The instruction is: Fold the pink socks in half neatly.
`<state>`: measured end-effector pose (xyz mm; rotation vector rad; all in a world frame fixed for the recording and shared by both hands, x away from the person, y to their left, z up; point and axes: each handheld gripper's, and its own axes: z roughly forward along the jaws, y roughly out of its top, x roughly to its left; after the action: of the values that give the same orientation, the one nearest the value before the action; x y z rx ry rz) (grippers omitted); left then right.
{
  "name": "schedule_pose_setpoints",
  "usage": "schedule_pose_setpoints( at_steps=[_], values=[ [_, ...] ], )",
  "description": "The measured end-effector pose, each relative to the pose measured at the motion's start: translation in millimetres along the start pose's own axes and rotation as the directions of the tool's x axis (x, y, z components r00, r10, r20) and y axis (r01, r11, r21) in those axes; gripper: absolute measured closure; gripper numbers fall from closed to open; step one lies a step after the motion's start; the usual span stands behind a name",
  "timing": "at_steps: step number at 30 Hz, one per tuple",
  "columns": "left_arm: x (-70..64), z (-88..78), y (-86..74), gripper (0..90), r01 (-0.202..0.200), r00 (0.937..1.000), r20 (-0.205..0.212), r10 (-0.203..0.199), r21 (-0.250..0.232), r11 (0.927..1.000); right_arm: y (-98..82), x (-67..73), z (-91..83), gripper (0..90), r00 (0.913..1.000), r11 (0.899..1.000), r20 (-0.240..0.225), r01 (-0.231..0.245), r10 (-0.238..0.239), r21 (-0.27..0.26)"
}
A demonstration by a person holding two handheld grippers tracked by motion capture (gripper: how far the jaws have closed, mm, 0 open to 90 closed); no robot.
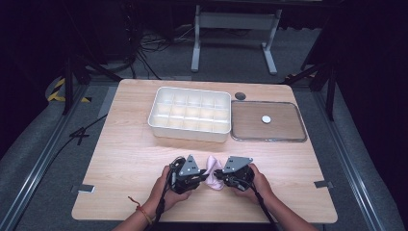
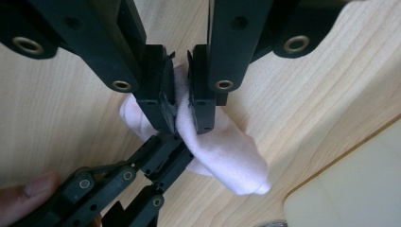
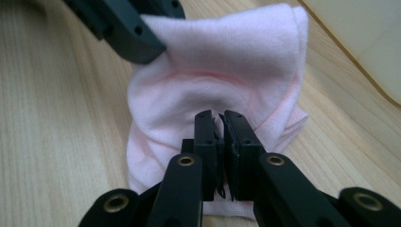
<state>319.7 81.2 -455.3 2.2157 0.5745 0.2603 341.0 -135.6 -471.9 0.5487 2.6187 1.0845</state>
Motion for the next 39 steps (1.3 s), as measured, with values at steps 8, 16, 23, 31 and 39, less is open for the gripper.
schedule_pose_setpoints(
  at_steps=[8, 16, 23, 31, 39],
  values=[
    [-2.9, 6.1, 1.3, 80.4, -0.027, 0.9996, -0.004, 0.027, 0.022, 0.9994, -0.1, -2.3, -3.0, 79.1, 0.9998, 0.999, -0.001, -0.018, 0.018, -0.031],
    [-2.9, 3.1, 1.9, 80.1, -0.023, 0.9996, -0.017, 0.023, 0.004, 0.9997, -7.1, -9.5, -17.4, 78.0, 0.9991, 0.999, 0.003, -0.043, 0.043, -0.007],
    [-9.1, 6.2, 5.9, 79.6, -0.064, 0.998, -0.005, 0.064, -0.002, 0.998, -6.4, -8.5, -10.2, 78.4, 0.9994, 0.999, 0.018, -0.03, 0.03, 0.014],
    [-12.7, 12.1, 7.5, 78.8, -0.08, 0.9968, 0.012, 0.08, 0.012, 0.9968, -5.1, -5.8, -7.0, 78.5, 0.9993, 1.0, 0.029, -0.025, 0.024, 0.011],
    [-13.7, 16.1, 6.4, 79.7, -0.095, 0.9953, 0.024, 0.094, 0.042, 0.9946, -6.1, -8.7, -11.8, 74.8, 0.9995, 1.0, 0.015, -0.028, 0.028, 0.007]
  ],
)
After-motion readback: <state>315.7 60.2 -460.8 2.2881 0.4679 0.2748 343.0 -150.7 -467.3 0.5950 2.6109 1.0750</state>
